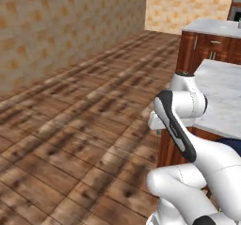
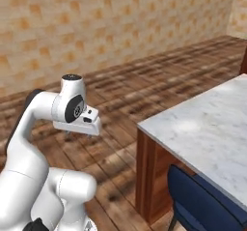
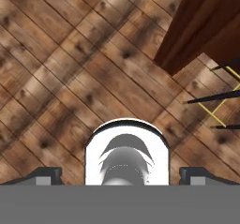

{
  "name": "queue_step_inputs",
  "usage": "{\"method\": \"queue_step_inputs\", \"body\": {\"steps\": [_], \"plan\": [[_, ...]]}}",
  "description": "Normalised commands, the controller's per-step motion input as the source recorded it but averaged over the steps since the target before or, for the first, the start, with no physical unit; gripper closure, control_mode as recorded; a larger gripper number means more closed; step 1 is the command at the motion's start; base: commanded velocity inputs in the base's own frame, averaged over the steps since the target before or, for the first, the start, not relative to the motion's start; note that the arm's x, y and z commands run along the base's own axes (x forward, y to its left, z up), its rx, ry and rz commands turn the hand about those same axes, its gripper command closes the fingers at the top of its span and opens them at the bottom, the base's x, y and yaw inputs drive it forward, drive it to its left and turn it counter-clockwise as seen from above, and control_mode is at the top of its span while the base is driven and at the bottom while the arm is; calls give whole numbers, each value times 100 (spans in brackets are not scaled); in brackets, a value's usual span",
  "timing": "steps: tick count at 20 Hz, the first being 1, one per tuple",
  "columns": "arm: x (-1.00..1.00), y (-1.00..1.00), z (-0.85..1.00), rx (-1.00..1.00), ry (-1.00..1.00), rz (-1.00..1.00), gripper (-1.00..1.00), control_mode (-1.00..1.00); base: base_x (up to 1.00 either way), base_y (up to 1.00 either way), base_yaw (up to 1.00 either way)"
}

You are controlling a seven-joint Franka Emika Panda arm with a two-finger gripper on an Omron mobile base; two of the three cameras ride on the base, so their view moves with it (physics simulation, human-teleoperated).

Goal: There is a wine glass and glass cup on the dining counter. Place the wine bottle next to the wine glass and the juice bottle next to the glass cup.

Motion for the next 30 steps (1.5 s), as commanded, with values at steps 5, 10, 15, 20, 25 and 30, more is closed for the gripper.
{"method": "queue_step_inputs", "body": {"steps": [5,10,15,20,25,30], "plan": [[0,0,0,0,0,0,-100,100,51,76,-10],[0,0,0,0,0,0,-100,100,63,50,-34],[0,0,0,0,0,0,-100,100,66,36,-49],[0,0,0,0,0,0,-100,100,66,36,-48],[0,0,0,0,0,0,-100,100,70,38,-40],[0,0,0,0,0,0,-100,100,72,39,-37]]}}
